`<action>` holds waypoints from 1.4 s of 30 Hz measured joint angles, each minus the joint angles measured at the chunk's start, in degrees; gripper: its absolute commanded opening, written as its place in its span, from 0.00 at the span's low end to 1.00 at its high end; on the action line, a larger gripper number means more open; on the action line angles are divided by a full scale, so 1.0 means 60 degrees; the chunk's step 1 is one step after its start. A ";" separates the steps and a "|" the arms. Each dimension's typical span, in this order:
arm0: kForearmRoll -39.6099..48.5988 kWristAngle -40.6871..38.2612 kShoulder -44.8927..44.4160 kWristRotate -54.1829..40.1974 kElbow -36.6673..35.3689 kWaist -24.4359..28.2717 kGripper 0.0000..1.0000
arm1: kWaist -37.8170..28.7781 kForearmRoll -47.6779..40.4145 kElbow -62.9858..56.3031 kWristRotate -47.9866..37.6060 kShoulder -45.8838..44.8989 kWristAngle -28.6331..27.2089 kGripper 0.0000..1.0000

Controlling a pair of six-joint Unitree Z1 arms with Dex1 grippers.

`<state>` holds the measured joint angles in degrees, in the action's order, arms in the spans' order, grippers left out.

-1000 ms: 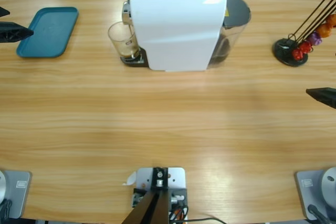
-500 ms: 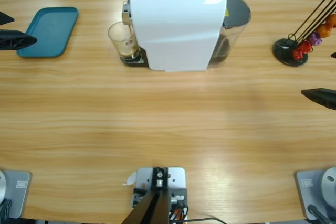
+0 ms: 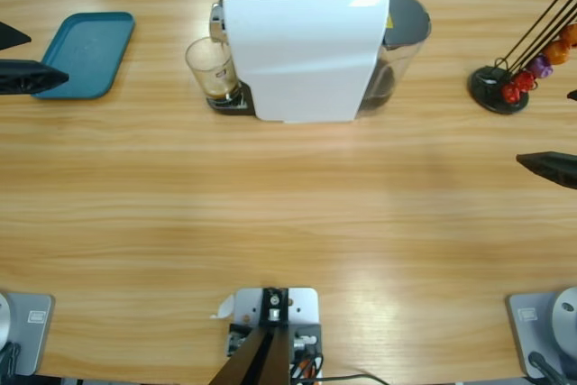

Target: Pour coffee

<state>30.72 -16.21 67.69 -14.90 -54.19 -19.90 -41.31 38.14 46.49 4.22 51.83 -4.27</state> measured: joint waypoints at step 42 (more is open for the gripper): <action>-0.0852 -0.0667 0.0657 -0.1591 0.0329 -0.0086 1.00 | 0.0000 -0.0204 0.0003 0.0239 0.0200 -0.0276 0.99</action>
<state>25.61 -20.21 71.63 -24.45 -52.22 -20.41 -41.31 36.91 46.50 5.65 53.03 -5.93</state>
